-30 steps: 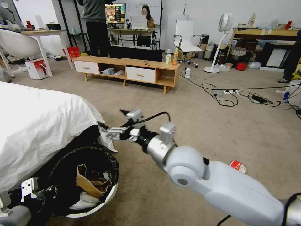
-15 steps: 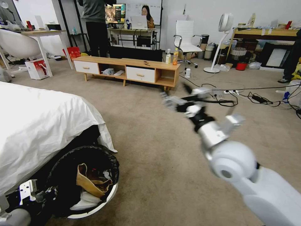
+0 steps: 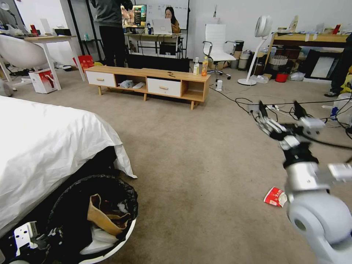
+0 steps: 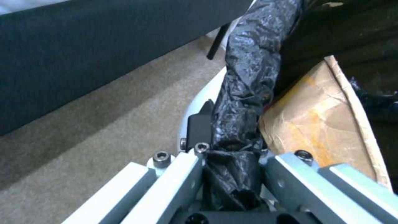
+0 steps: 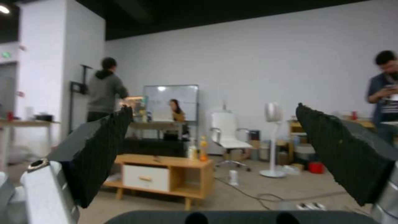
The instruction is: Pick up the trash bin and place the garbage on the floor into it.
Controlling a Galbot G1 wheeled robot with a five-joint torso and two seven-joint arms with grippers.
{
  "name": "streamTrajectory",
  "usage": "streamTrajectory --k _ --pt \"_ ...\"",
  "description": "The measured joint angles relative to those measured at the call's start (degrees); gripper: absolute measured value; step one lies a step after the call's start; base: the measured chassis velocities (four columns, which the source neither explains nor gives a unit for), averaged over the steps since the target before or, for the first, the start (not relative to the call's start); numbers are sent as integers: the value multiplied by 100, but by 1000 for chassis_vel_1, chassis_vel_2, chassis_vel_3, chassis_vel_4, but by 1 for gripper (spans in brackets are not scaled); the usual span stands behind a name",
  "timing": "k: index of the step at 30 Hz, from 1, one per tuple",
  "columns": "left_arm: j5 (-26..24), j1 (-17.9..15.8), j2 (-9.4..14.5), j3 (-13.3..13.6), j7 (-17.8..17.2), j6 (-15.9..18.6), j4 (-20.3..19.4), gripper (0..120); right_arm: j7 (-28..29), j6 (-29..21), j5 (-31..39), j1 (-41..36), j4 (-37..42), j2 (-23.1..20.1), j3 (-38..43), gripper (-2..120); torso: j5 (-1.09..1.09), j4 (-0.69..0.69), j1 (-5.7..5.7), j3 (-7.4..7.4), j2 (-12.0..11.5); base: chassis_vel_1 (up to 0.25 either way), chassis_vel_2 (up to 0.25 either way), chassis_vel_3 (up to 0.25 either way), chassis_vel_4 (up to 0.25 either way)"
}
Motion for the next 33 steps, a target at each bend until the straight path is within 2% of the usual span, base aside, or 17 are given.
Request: streamTrajectory --k 4,5,6,9,11,20,33 --pt "98 -63 -33 17 53 0 -3 1 -32 44 -292 -408 129 289 193 100 2 -3 0 0 0 0 0 0 0" --pt "145 -100 -59 30 81 0 -4 1 -53 97 -527 -654 212 541 325 100 0 -1 0 0 0 0 0 0 0" --pt "145 -100 -59 30 81 0 -4 1 -53 97 -527 -654 212 541 325 100 0 -1 0 0 0 0 0 0 0" --pt "166 -165 -108 91 143 -1 -23 1 -116 309 -1119 -1145 354 1069 548 100 0 -2 0 0 0 0 0 0 0" --pt "191 -182 -119 107 168 0 -27 1 -131 346 -1230 -1250 393 1191 555 100 1 -1 0 0 0 0 0 0 0" --pt "404 -224 -188 92 392 0 -77 1 -247 468 -1637 -1581 482 1600 362 100 1 -1 0 0 0 0 0 0 0" --pt "652 -225 -301 71 697 0 -88 1 -278 602 -1804 -1686 393 1669 290 100 1 -1 0 1 0 0 0 0 0"
